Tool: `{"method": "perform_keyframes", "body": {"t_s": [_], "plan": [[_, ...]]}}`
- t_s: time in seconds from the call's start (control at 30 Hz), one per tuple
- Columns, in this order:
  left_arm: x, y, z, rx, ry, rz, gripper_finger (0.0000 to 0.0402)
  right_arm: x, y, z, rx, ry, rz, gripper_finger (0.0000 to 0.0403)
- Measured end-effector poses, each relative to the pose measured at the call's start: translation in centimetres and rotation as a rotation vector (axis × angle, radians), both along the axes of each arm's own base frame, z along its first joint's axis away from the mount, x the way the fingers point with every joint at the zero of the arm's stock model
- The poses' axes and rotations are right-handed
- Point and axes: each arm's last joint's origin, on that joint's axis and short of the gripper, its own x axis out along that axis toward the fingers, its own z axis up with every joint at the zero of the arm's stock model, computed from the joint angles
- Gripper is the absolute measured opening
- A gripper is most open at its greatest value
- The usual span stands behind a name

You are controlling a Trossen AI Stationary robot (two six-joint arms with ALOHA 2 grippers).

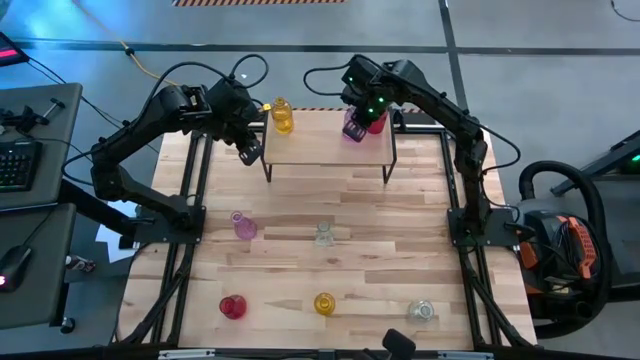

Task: Sort vases onto shelf
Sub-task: Put the right purple vase on the shelf

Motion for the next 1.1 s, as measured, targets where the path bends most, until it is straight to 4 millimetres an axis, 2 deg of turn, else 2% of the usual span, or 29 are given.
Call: {"method": "perform_keyframes", "body": {"t_s": [0.17,0.63,0.87,1.1], "plan": [[0.0,0.0,0.0,0.000,0.000,0.000,0.0071,0.0,-0.5,0.1,-0.059,0.002,-0.010,0.0046],[0.0,0.0,0.0,0.000,0.000,0.001,0.0071,-0.5,-1.0,0.0,-0.043,0.017,-0.047,0.0046],[0.0,0.0,0.0,-0.001,-0.001,0.001,0.0071,-0.7,-1.4,0.1,-0.103,0.050,-0.080,0.0046],[0.0,0.0,0.0,-0.001,-0.001,0.002,0.0071,-0.5,-1.9,0.3,-0.127,0.002,-0.089,0.0046]]}}
